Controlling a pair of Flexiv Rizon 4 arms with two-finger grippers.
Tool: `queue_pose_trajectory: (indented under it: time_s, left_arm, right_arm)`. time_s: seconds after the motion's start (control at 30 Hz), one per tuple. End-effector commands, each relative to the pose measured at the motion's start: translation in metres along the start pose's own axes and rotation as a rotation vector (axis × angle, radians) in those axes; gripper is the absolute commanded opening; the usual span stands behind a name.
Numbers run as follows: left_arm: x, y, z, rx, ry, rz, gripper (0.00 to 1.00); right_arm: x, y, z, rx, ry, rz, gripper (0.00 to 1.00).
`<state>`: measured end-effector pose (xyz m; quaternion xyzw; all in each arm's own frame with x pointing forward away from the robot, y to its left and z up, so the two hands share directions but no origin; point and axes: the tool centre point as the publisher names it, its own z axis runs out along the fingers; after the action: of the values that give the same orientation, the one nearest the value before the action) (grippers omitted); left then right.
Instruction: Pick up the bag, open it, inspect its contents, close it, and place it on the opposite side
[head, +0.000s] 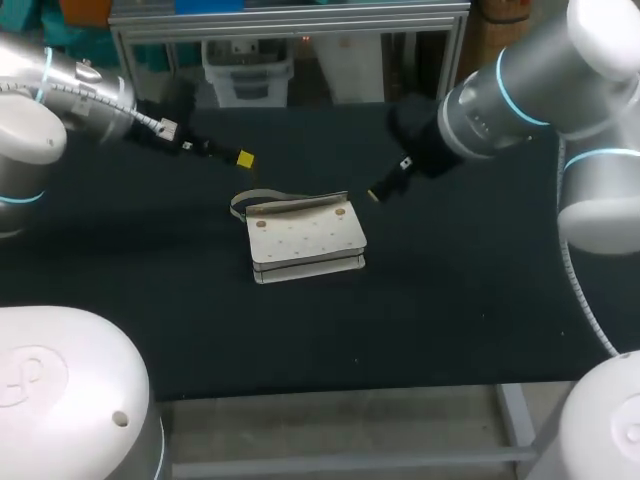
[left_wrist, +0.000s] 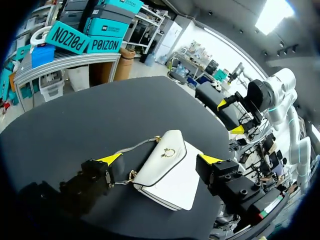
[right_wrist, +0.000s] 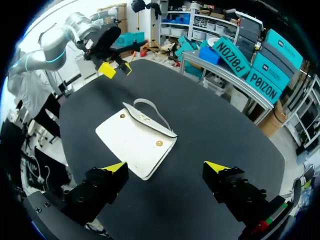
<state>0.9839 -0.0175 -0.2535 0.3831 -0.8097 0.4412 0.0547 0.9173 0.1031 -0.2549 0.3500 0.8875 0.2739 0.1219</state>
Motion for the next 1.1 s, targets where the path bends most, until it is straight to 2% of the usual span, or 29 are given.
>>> queue_pose_trajectory:
  time_s: [0.03,0.5,0.63,0.73,0.8,0.93,1.1]
  left_arm:
    - [0.000,0.005,-0.002,0.046,-0.826,-0.323,1.00]
    - [0.000,0.005,-0.002,0.046,-0.826,-0.323,1.00]
    - [0.006,-0.006,0.012,0.011,-0.889,-0.496,1.00]
    - [0.008,-0.011,0.011,-0.016,-0.923,-0.632,1.00]
    - [0.008,-0.012,0.010,-0.051,-0.925,-0.715,1.00]
    - [0.000,-0.014,0.009,-0.101,-0.963,-0.856,1.00]
    - [-0.012,-0.016,0.004,-0.183,-0.955,-0.993,1.00]
  right_arm:
    - [-0.003,0.003,-0.005,0.072,0.055,0.090,1.00]
    - [-0.003,0.003,-0.005,0.072,0.055,0.090,1.00]
    - [-0.003,0.003,-0.005,0.072,0.055,0.090,1.00]
    - [-0.009,0.006,-0.004,0.127,0.089,0.202,1.00]
    - [-0.012,0.006,-0.003,0.133,0.086,0.263,1.00]
    - [-0.016,0.006,-0.005,0.200,0.137,0.395,1.00]
    - [-0.018,0.008,-0.007,0.234,0.157,0.482,1.00]
